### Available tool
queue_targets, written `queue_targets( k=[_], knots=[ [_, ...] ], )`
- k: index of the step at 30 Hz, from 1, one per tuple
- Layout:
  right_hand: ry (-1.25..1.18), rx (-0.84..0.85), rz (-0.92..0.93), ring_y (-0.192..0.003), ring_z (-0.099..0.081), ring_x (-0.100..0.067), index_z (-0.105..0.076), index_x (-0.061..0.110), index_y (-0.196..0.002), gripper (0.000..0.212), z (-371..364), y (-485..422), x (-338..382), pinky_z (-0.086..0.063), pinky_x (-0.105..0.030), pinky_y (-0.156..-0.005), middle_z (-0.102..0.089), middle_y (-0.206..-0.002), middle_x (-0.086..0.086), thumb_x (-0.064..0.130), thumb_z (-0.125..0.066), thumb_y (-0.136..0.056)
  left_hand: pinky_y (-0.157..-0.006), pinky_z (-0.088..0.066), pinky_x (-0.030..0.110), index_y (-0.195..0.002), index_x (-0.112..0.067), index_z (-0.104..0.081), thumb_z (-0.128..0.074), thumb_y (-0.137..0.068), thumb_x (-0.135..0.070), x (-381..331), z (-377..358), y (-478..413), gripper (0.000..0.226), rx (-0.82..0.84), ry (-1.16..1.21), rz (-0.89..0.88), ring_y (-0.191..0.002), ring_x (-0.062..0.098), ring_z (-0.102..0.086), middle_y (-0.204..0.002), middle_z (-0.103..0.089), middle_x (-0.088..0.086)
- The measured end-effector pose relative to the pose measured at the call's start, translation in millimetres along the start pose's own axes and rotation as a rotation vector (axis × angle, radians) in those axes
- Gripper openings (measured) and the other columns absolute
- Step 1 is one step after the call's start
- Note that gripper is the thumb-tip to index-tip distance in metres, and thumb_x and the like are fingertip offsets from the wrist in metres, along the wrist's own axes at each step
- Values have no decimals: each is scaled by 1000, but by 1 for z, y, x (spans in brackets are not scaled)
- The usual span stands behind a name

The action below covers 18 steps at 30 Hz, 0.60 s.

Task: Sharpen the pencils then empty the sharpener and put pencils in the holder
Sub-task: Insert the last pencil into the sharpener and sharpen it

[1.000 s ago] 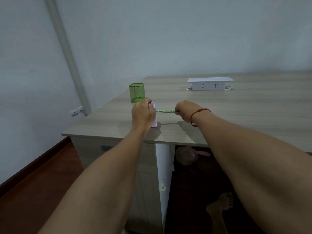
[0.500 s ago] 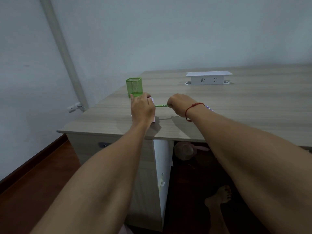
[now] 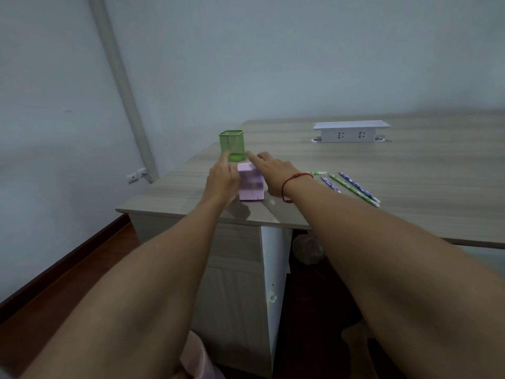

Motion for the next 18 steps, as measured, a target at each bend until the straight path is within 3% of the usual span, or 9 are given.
queue_targets(
  k=[2,5,9,12,15,18],
  knots=[
    [-28,64,60,-126,-48,-35,-9,22,-154,97,-3,-6,14,-44,-45,-102,-28,-153,-9,-9,-61,-79,-84,-43,31,-118,-7,-55,-32,-96,-14,22,-3,5,34,105,-37,113,-107,33,-57,-120,-61,20],
    [-15,115,101,-132,-43,-32,-28,16,-148,81,0,-18,22,-40,-41,-108,-35,-149,-9,0,-66,-79,-78,-44,30,-99,-5,-64,-41,-92,-6,37,-5,12,24,263,-150,131,-96,29,-60,-107,-66,17],
    [-29,84,28,-126,-50,-32,-29,9,-144,73,-1,-27,26,-45,-42,-104,-44,-142,-14,23,-68,-84,-85,-50,38,-102,-5,-65,-45,-93,-9,39,0,11,22,287,-316,23,-98,35,-61,-107,-66,21],
    [-27,45,-12,-121,-52,-35,-32,7,-140,63,-3,-30,30,-46,-45,-101,-45,-140,-16,36,-58,-91,-86,-51,42,-107,-4,-64,-47,-95,-15,40,0,11,24,295,-447,-35,-99,36,-61,-110,-65,21],
    [-14,51,-49,-128,-49,-37,-22,6,-148,65,-5,-39,34,-43,-48,-104,-40,-147,-16,39,-45,-96,-82,-50,41,-105,-5,-64,-45,-95,-17,39,-2,5,25,315,-507,-86,-94,34,-62,-106,-66,19],
    [29,31,-60,-121,-53,-36,-40,6,-136,49,-7,-45,38,-46,-47,-98,-49,-139,-15,35,-46,-97,-78,-47,41,-104,-3,-64,-43,-96,-18,40,-2,1,26,334,-595,-126,-94,38,-61,-106,-65,22]
  ],
)
Point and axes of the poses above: each hand's wrist, its own y-axis away from the middle knuckle, its own z-axis out of the back of the hand, x = y × z, the point moved 6 cm from there along -y, towards the middle knuckle
